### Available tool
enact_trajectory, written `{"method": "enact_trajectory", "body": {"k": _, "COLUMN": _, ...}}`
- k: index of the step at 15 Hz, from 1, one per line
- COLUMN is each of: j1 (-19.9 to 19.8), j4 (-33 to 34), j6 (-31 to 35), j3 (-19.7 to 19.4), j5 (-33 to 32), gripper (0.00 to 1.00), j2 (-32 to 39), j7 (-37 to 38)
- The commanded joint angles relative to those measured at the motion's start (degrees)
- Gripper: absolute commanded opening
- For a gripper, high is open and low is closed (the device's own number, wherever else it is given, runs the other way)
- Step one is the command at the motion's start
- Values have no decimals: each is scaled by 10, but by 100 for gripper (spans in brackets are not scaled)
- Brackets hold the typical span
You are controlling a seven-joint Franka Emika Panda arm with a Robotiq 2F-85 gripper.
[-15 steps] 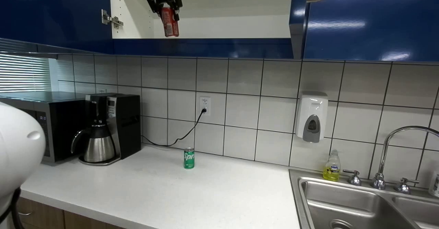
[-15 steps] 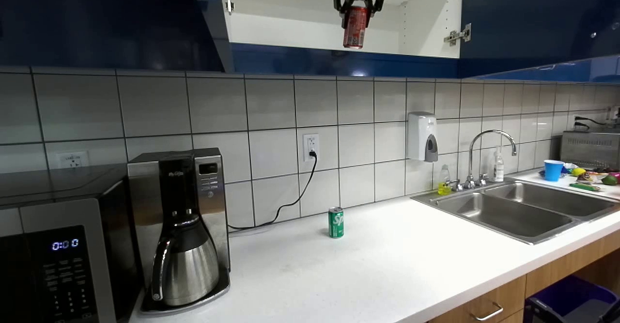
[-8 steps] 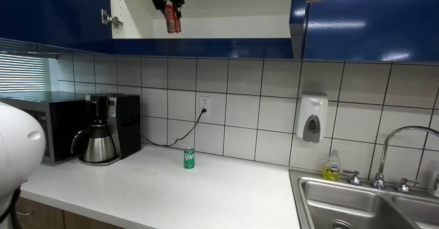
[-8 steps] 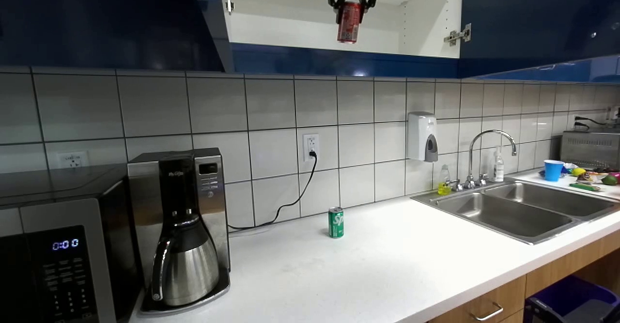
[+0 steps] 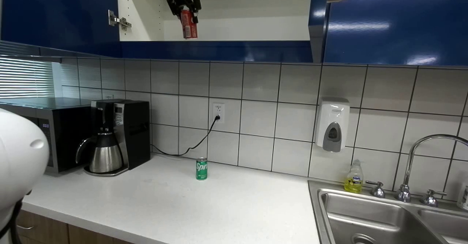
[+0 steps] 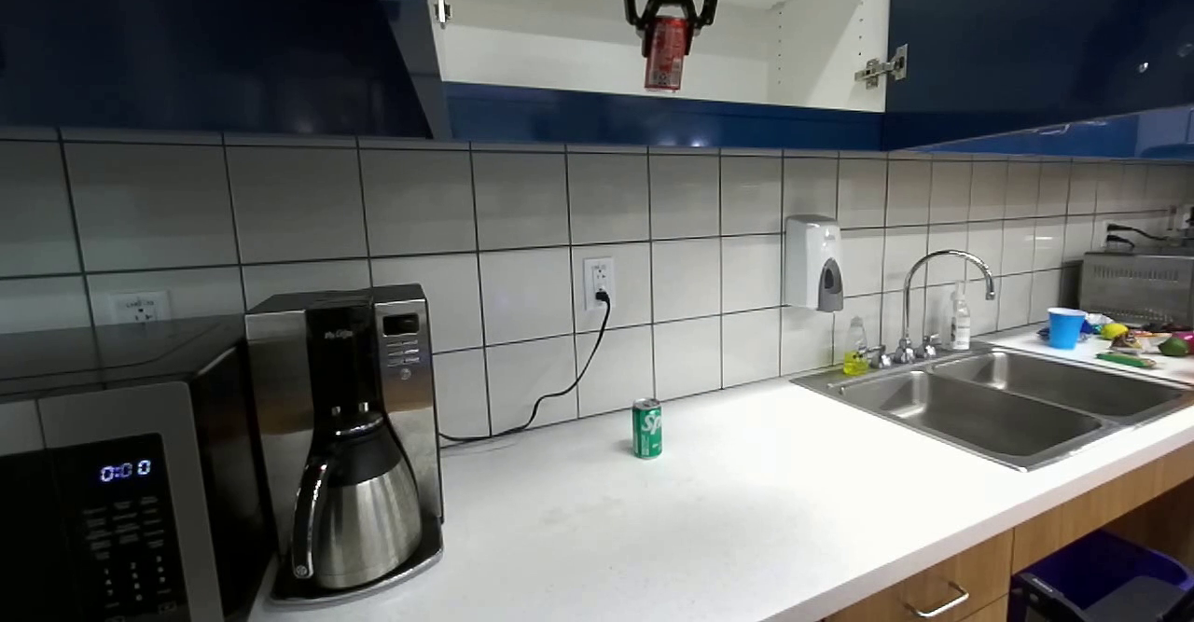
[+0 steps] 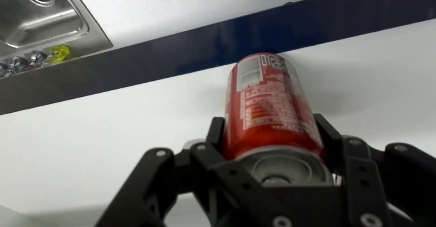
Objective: Put the red can in the cabinet
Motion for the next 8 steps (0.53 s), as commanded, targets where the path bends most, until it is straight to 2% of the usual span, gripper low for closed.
{"method": "enact_trajectory", "body": {"k": 1, "j1": 4, "j4": 84, "j6": -39, "j3": -4, "j5": -13, "gripper": 39, "j2": 54, "j7": 17}}
{"method": "enact_trajectory", "body": {"k": 7, "j1": 8, "j4": 153, "j6": -60, "j3": -10, "j5": -14, "gripper": 39, "j2": 104, "j7": 18}}
{"method": "enact_trajectory", "body": {"k": 8, "j1": 9, "j4": 162, "j6": -64, "j3": -11, "j5": -14, "gripper": 82, "j2": 109, "j7": 19}}
